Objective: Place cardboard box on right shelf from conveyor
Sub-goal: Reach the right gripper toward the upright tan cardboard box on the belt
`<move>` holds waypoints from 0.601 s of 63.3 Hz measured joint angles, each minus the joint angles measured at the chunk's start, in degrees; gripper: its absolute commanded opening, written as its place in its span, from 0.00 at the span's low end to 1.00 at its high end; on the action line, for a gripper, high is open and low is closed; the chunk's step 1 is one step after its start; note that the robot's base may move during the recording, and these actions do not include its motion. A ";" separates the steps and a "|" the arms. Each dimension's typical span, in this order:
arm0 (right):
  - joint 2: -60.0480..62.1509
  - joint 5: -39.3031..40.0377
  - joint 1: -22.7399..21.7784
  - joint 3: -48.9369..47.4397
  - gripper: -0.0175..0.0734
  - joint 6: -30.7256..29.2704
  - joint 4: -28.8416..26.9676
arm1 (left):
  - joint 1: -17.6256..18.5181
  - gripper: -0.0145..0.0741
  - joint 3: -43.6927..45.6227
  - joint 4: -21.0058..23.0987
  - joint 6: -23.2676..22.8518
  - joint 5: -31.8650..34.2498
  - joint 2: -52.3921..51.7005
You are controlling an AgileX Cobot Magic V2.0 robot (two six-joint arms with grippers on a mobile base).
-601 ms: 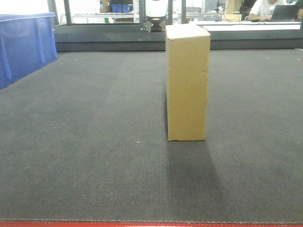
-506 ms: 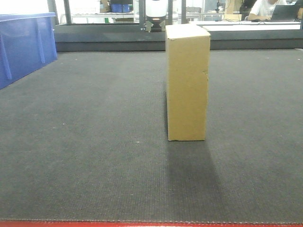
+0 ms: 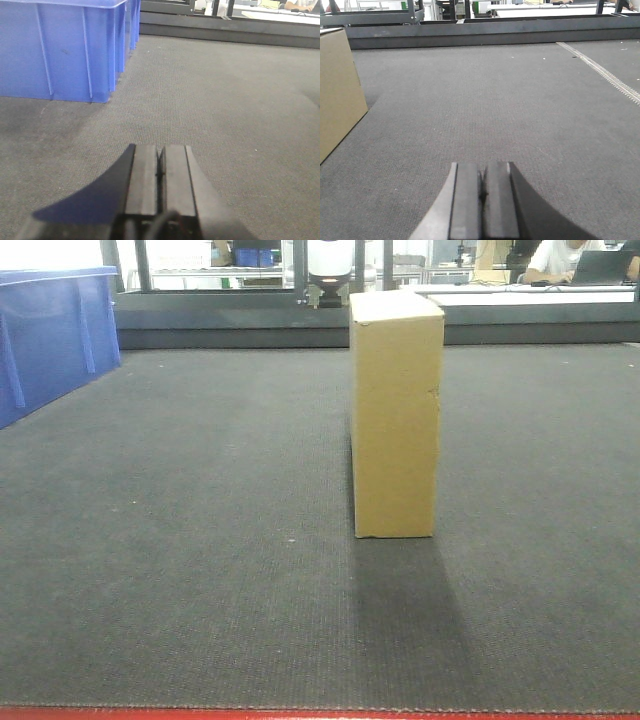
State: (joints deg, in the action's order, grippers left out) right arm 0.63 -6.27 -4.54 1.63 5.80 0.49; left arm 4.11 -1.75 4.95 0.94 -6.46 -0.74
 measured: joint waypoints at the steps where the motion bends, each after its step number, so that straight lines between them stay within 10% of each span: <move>1: 0.00 0.00 0.00 0.00 0.25 0.00 0.00 | 0.00 0.03 0.00 0.00 0.00 0.00 0.00; 38: 0.00 3.77 0.00 -0.66 0.25 0.11 -0.13 | 0.00 0.03 0.00 0.00 0.00 0.00 0.00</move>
State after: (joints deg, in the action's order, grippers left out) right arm 0.63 -2.50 -4.54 0.98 5.91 0.36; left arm 4.11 -1.75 4.95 0.94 -6.46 -0.74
